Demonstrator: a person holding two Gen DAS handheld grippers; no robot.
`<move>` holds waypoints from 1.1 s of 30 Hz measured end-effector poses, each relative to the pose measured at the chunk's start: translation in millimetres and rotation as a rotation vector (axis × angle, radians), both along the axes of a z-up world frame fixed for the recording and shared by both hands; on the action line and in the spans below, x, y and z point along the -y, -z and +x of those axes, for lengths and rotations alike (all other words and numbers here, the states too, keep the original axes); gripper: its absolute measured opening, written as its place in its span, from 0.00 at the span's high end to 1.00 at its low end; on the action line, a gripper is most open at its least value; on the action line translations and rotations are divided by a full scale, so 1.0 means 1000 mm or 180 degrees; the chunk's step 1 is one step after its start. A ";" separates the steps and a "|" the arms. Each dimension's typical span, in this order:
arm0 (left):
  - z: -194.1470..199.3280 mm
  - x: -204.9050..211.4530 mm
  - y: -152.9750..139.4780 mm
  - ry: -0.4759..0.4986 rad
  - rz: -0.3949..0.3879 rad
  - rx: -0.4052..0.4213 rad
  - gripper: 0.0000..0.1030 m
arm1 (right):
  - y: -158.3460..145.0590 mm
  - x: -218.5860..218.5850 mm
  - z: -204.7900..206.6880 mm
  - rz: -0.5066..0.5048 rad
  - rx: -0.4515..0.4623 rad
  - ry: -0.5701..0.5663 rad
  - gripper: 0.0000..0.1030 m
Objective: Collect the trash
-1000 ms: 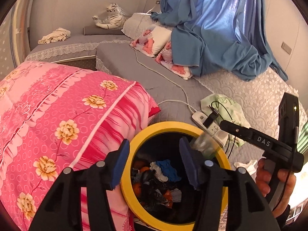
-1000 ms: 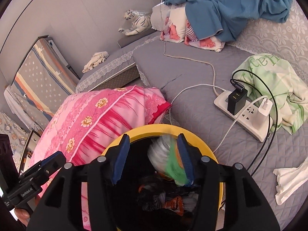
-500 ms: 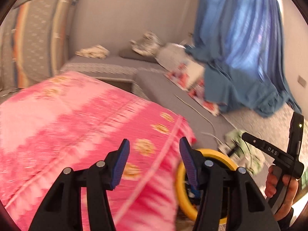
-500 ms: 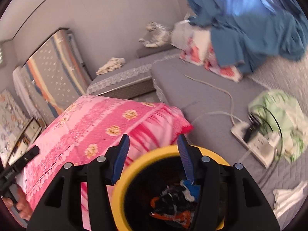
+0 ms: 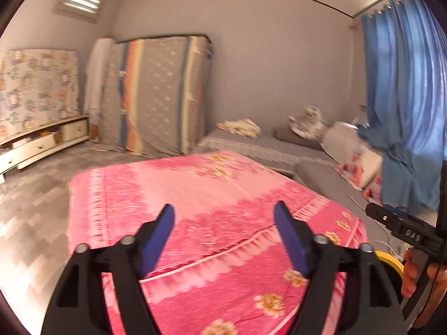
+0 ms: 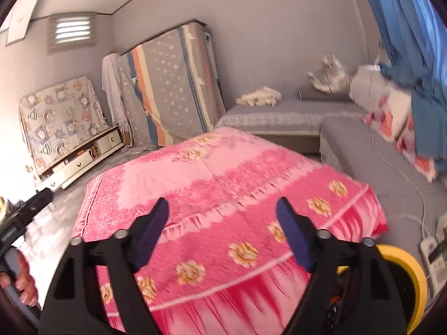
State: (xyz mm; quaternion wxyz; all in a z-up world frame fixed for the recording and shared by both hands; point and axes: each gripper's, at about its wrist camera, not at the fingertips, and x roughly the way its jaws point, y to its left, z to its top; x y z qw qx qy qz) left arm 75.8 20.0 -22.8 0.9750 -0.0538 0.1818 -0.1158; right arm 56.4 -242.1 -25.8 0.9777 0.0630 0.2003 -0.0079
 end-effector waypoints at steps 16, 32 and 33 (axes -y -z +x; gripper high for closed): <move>-0.065 -0.014 -0.032 -0.0341 -0.0041 0.0557 0.08 | -0.011 -0.027 -0.035 -0.0194 0.0575 0.0298 0.08; -0.070 -0.002 -0.032 -0.0274 -0.0045 0.0571 0.08 | -0.002 -0.028 -0.051 -0.0270 0.0644 0.0425 0.08; -0.069 -0.001 -0.031 -0.0273 -0.0040 0.0569 0.08 | -0.001 -0.028 -0.050 -0.0258 0.0635 0.0428 0.08</move>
